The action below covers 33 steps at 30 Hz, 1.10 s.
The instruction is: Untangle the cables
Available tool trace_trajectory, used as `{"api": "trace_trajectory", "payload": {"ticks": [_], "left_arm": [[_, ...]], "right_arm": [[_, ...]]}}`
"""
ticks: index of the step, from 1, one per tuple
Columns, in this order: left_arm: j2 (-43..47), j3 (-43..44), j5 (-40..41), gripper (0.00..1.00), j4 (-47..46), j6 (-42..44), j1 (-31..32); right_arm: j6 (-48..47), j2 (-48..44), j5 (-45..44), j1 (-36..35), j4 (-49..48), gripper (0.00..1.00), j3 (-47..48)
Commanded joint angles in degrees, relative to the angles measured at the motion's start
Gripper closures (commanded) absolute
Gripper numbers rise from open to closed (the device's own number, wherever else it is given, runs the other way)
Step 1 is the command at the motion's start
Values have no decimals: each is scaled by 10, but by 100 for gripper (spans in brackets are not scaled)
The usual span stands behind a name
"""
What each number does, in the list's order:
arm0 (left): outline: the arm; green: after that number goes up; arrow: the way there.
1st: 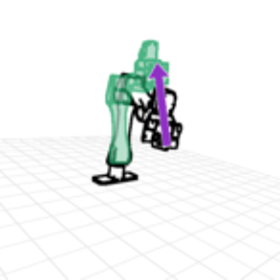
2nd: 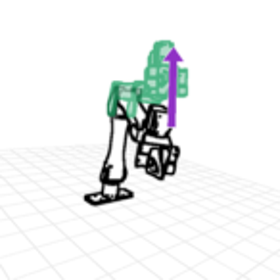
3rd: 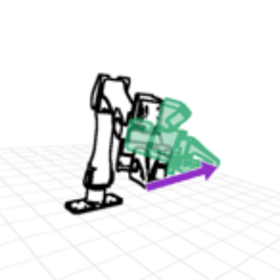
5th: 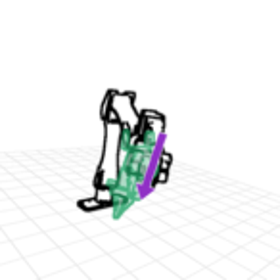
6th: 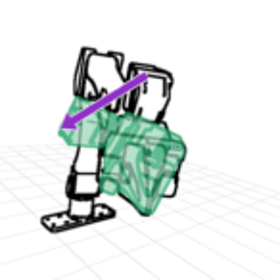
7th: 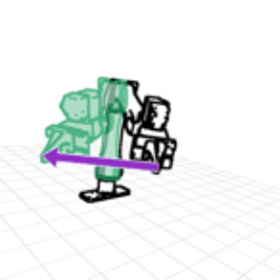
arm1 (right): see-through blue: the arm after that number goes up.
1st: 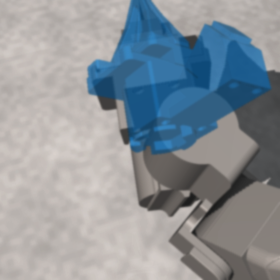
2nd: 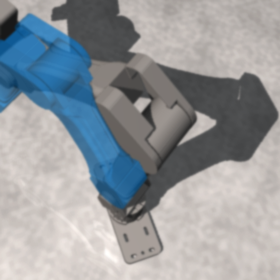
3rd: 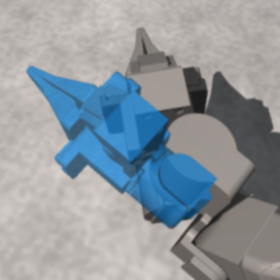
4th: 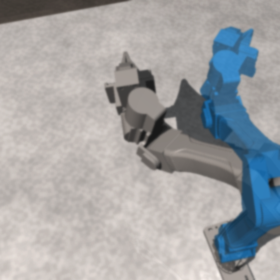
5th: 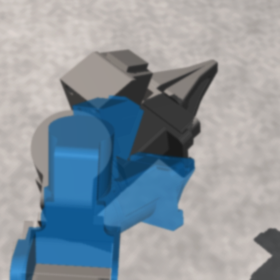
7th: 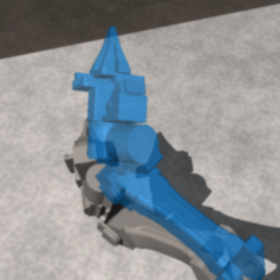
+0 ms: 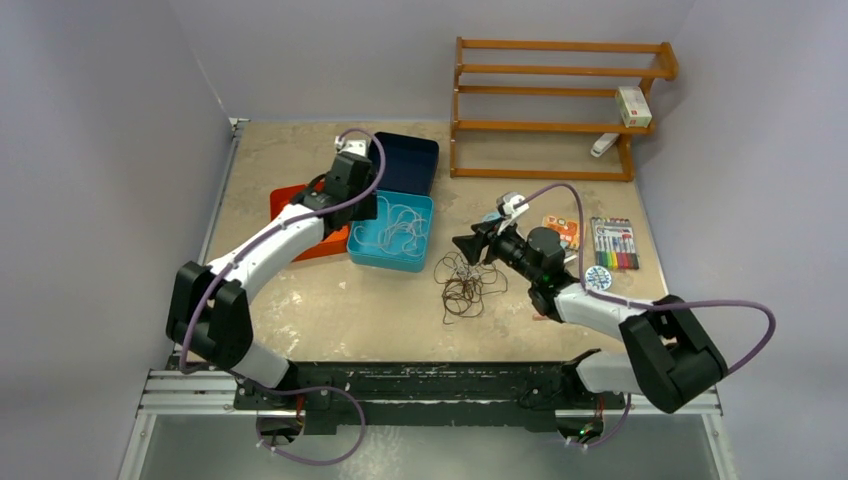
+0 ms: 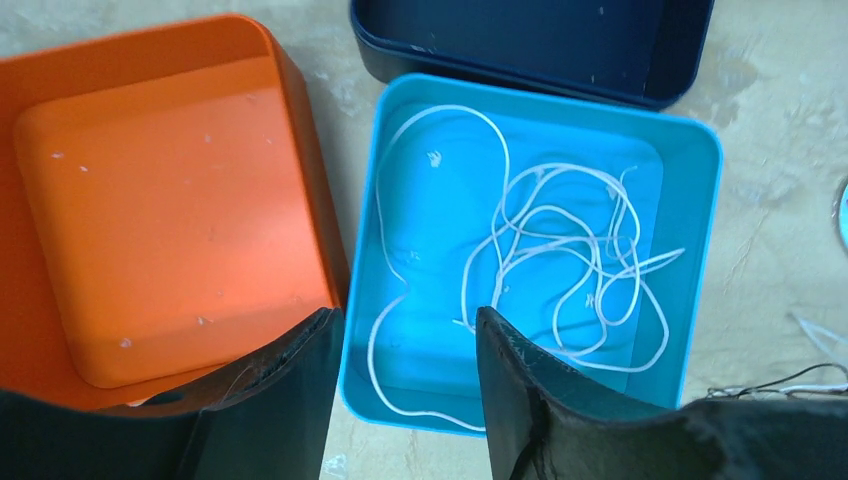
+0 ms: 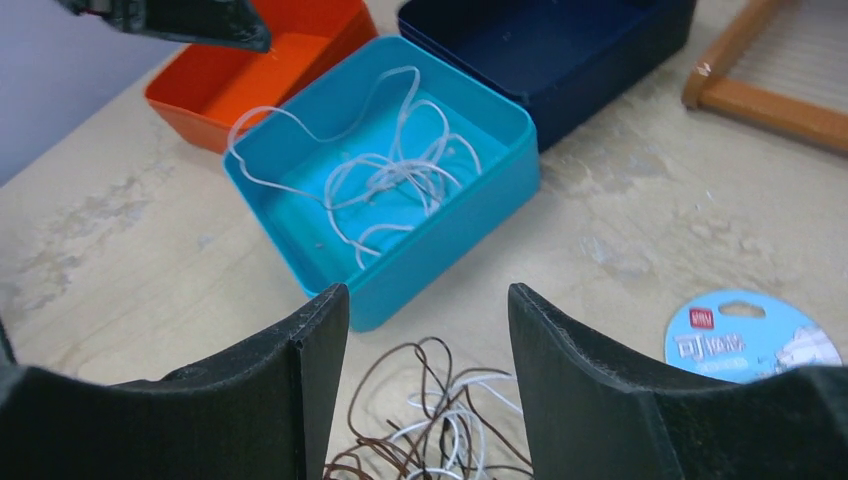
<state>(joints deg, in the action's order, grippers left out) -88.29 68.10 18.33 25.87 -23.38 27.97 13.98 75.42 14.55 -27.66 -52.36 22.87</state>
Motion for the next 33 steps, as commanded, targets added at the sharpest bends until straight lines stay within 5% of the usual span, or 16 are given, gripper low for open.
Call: {"api": "trace_trajectory", "payload": {"ticks": [1,6,19,33], "left_arm": [[54,-9,-24,48,-49,-6,-31],[94,-9,-17,45,-58,-14,-57],[146,-21,-2,32,-56,-28,-112],[209,-81,19,32,-89,-30,-189]], "right_arm": [[-23,-37,46,-2,-12,38,38],[-8,-60,20,-1,-1,34,53],[-47,-42,-52,-2,215,22,195],[-87,45,50,-10,269,19,299]]}}
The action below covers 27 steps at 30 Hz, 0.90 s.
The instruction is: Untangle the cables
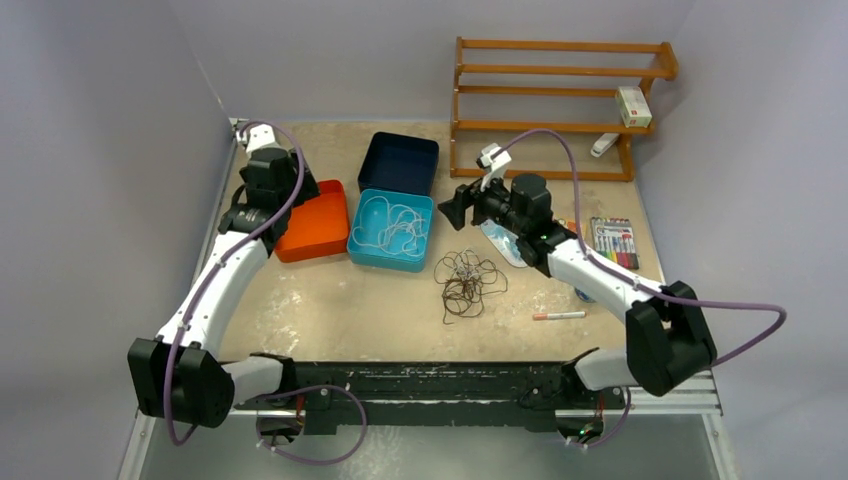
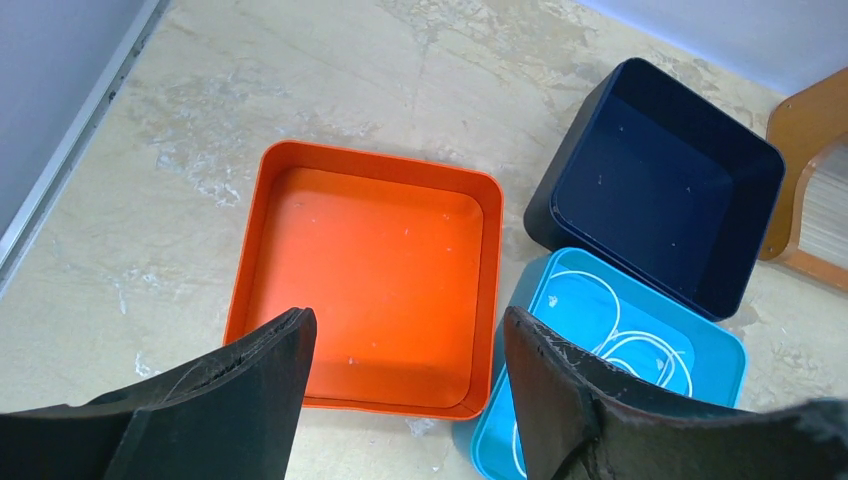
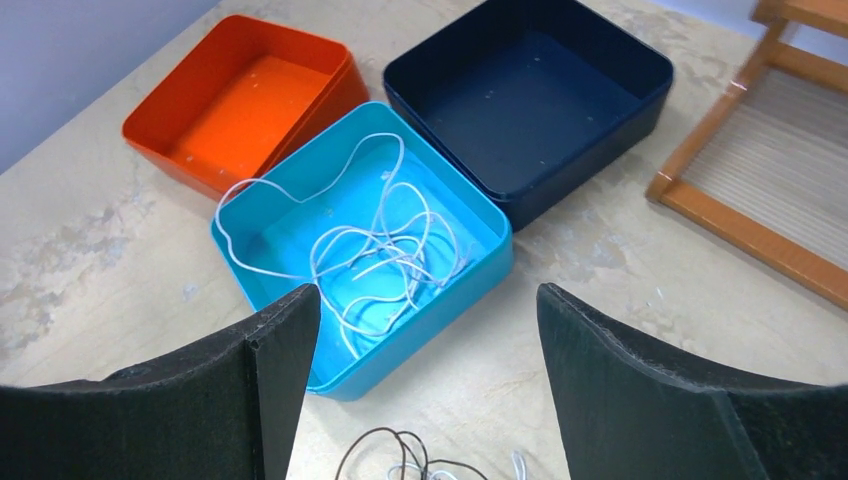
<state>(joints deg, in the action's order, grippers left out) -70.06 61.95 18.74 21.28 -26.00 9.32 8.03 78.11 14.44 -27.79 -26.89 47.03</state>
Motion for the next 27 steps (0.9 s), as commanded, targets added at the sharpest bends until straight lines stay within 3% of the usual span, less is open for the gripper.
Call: {"api": "trace_trajectory", "payload": {"ticks": [1,13,27], "left_arm": [[30,-25,15,32,-47,-3,-3],[66,-57,65,32,-61,10,-3],[61,-63,56,32,-62,15,-3]], "right_arm": [[-31,27,61,-12,19,20,68],[-80,202,178,-93,114,25,267],[-125,352,206,-140,198,29,393]]}}
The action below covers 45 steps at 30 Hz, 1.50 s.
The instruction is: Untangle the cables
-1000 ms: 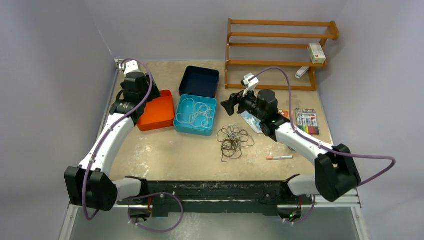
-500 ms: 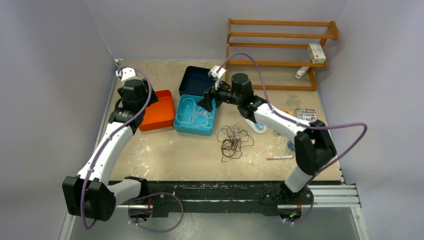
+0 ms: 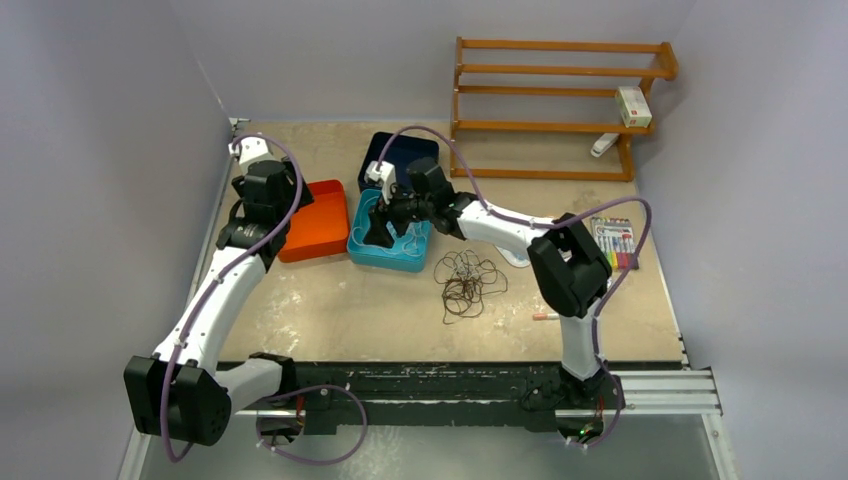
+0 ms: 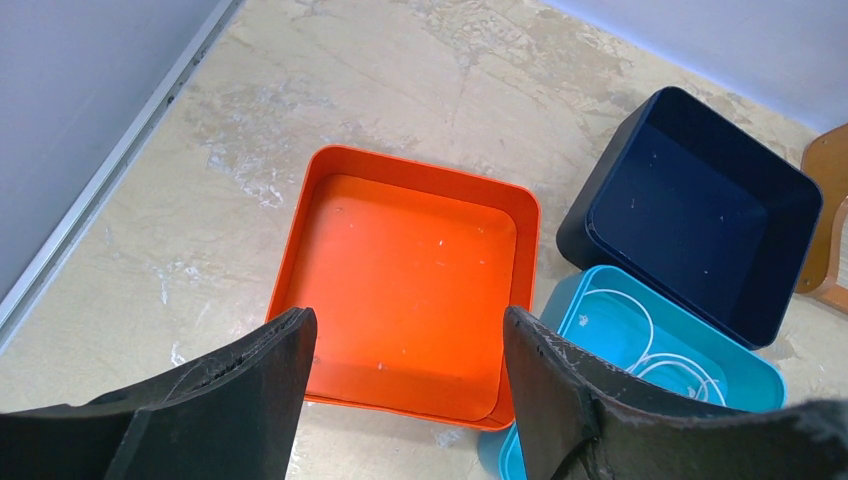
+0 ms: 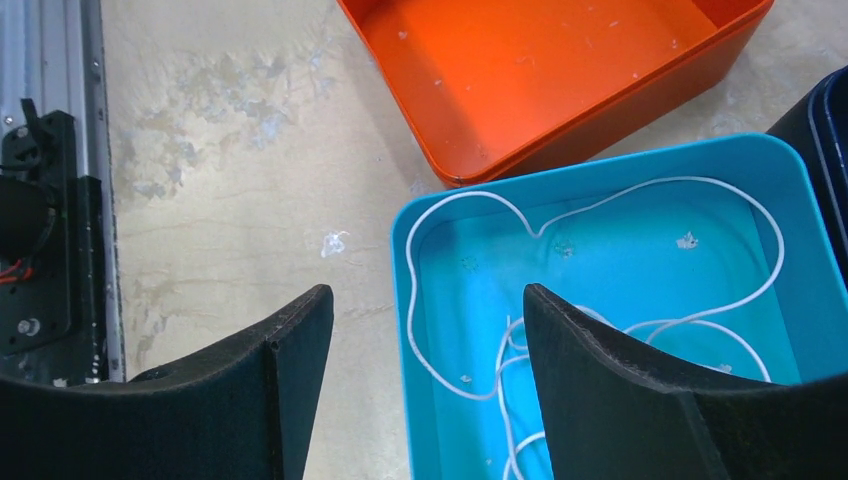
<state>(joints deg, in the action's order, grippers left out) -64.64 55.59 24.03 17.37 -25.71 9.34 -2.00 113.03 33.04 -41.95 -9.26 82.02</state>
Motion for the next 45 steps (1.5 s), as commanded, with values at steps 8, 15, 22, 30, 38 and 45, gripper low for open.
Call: {"api": "trace_trajectory", "payload": {"ticks": [8,15,22,30,38,45], "left_arm": [[1,2,0,32,-21,14,-3],[-4,4,-4,33,-21,14,-3],[-5,3,-6,33,-20,15,-3],[-6,4,-5,33,-20,15,-3],[-8,6,-5,33,-18,15,-3],[-11,7,-6,33,-16,16,-3]], "right_arm": [[-47,35,37,0,52,29,59],[-60,53,39,-1,71,30,70],[-62,64,31,-1,75,36,74],[-60,68,2,-1,75,60,75],[-60,80,-17,-1,85,76,82],[-69,99,-60,-4,115,83,103]]}}
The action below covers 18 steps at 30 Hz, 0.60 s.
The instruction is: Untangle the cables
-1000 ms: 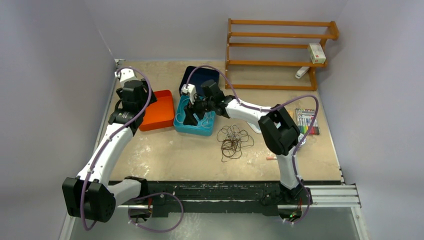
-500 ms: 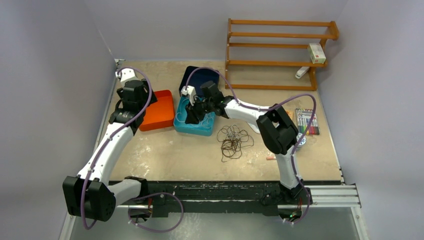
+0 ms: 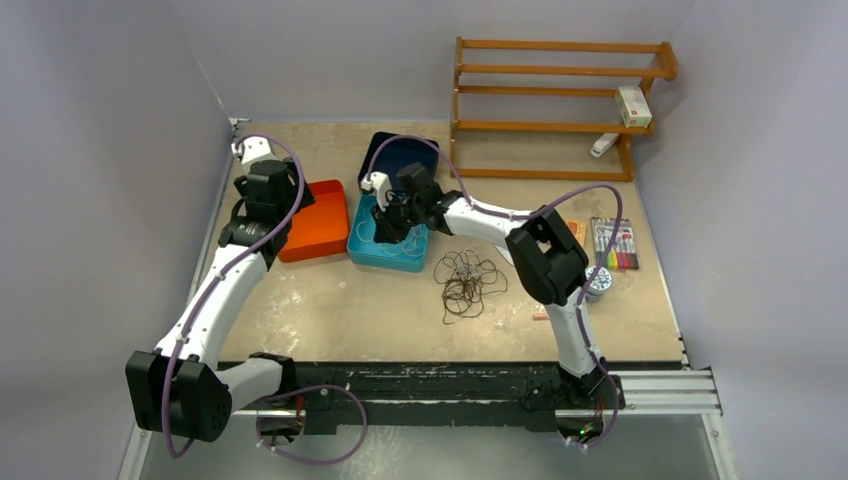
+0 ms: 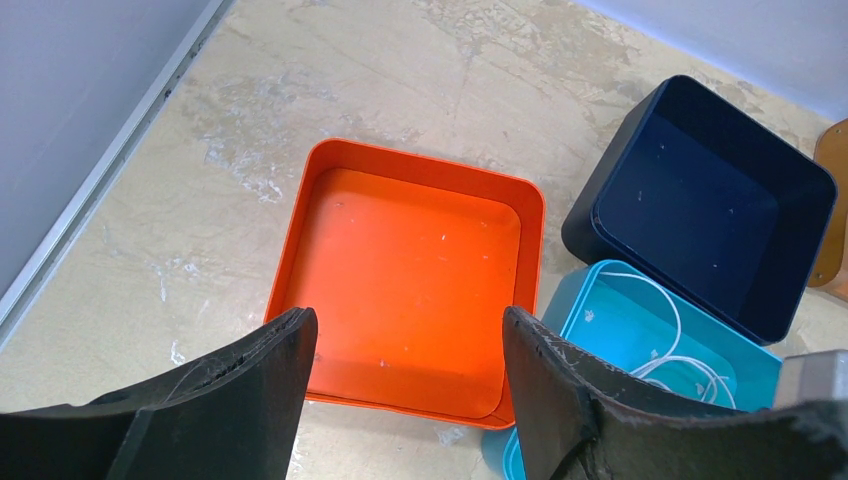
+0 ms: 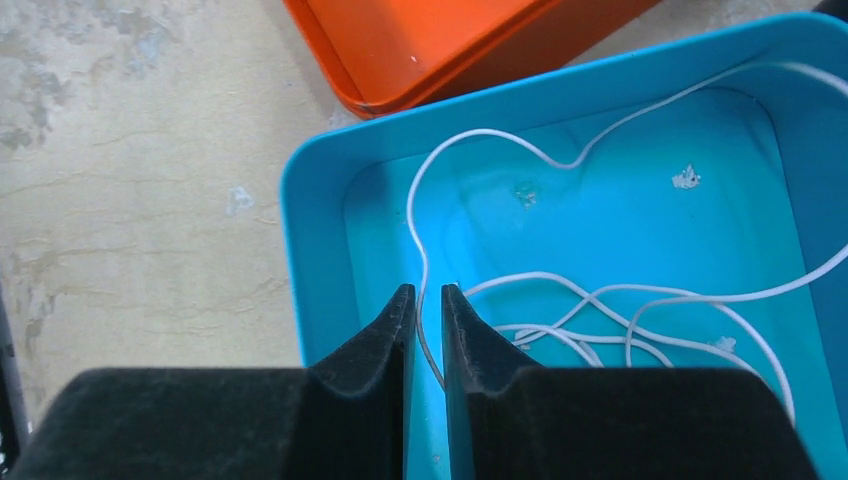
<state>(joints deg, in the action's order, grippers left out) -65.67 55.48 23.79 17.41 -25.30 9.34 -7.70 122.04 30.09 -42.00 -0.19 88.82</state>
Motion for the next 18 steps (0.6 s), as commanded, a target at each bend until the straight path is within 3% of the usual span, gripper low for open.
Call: {"api": "trace_trajectory", "payload": {"ticks": [1,9,15,18], "left_arm": [[-1,8,-3,33,-16,12,-3],[-3,9,-5,33,-17,12,-3],[-5,9,-6,33,-16,10,-3],[-4,9,-5,33,-17,10,-3]], "right_arm": [[-13,13,-37,-4,29,84,38],[-13,13,-63,-8,34,84,38],[-13,-30,-19,-8,5,76,10],[-13,-64,9,-8,-10,66,-10]]}}
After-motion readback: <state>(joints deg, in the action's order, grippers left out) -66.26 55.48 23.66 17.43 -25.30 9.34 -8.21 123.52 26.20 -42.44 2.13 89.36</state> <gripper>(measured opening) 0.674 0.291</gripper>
